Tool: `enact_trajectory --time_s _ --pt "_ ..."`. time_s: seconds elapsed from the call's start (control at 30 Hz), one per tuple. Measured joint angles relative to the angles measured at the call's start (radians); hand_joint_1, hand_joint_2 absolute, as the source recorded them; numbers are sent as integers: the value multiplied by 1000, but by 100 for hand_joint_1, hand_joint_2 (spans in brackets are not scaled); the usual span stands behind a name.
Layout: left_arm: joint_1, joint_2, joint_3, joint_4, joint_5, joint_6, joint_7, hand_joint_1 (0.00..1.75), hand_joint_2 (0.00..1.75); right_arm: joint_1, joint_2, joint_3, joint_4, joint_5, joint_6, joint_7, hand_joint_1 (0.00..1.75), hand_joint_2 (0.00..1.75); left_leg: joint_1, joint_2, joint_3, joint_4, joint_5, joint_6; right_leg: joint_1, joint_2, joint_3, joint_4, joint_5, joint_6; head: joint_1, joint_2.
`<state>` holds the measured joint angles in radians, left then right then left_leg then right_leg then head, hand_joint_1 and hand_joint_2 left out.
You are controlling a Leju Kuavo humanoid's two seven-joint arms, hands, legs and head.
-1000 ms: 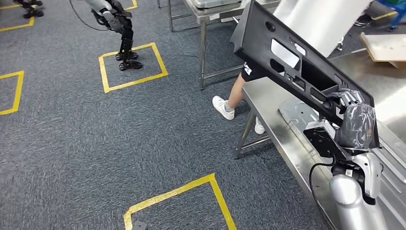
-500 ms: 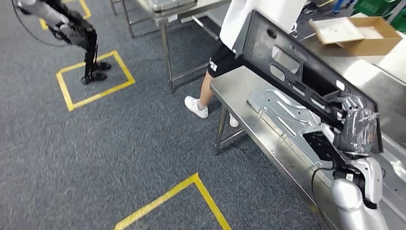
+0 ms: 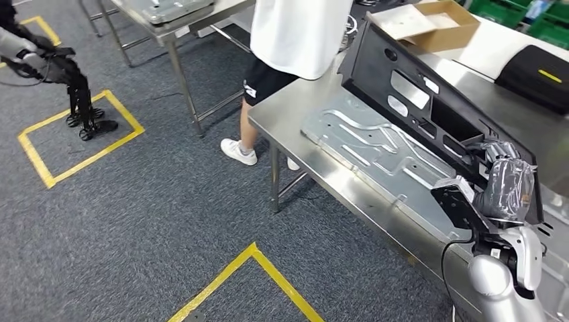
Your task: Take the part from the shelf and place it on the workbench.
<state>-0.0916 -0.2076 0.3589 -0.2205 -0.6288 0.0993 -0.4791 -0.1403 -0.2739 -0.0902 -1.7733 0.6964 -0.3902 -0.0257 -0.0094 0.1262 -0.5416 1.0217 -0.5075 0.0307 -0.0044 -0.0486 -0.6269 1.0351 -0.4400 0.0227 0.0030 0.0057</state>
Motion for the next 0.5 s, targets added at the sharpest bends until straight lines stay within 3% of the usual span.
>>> enact_trajectory --time_s 0.03,0.1,0.17,0.23,0.27,0.3,0.37,0.43,0.47,0.5 --pt "-1 0 0 0 0 0 0 0 175 1 0 -2 1 2 1 1 175 175 2 -8 1 5 -7 -6 -2 12 0 -4 3 -6 0 0" --pt "-1 0 1 0 -1 0 0 0 175 2 0 -6 4 11 4 4 175 175 7 -58 -22 61 -47 -14 -7 33 2 -11 8 -20 -1 0" --pt "2 0 2 0 -3 0 0 0 175 0 3 -8 13 35 6 9 175 175 11 -106 -79 183 -108 -16 -7 55 1 -12 10 -28 -1 0" --pt "7 1 3 0 -7 0 2 0 175 0 6 -8 28 70 5 18 175 175 11 -116 -124 270 -129 -17 -6 81 0 -10 10 -30 -1 0" --pt "8 1 4 0 -9 0 2 0 175 0 8 -8 37 89 5 23 175 175 11 -119 -124 263 -110 -16 -6 96 0 -9 10 -30 -1 0" --pt "8 1 5 0 -11 0 2 0 175 0 11 -8 47 106 5 27 175 175 11 -124 -107 222 -76 -14 -6 110 0 -6 10 -30 -1 0" --pt "7 1 7 0 -15 0 3 0 175 -6 17 -8 69 140 5 37 175 175 14 -166 -55 97 -10 -7 -6 138 -3 2 9 -26 -1 0" --pt "5 2 8 0 -19 -2 5 0 175 -21 24 -5 95 172 5 47 175 175 16 -206 -28 29 10 -2 -9 163 -12 9 10 -16 0 0" --pt "4 2 8 0 -21 -2 7 0 175 -29 28 -3 110 188 5 52 175 175 15 -209 -26 22 8 1 -11 176 -17 9 13 -8 -1 0" --pt "3 1 8 0 -23 -3 8 0 175 -37 30 0 126 204 5 58 175 175 14 -198 -24 18 11 6 -15 188 -20 6 17 0 -1 0"
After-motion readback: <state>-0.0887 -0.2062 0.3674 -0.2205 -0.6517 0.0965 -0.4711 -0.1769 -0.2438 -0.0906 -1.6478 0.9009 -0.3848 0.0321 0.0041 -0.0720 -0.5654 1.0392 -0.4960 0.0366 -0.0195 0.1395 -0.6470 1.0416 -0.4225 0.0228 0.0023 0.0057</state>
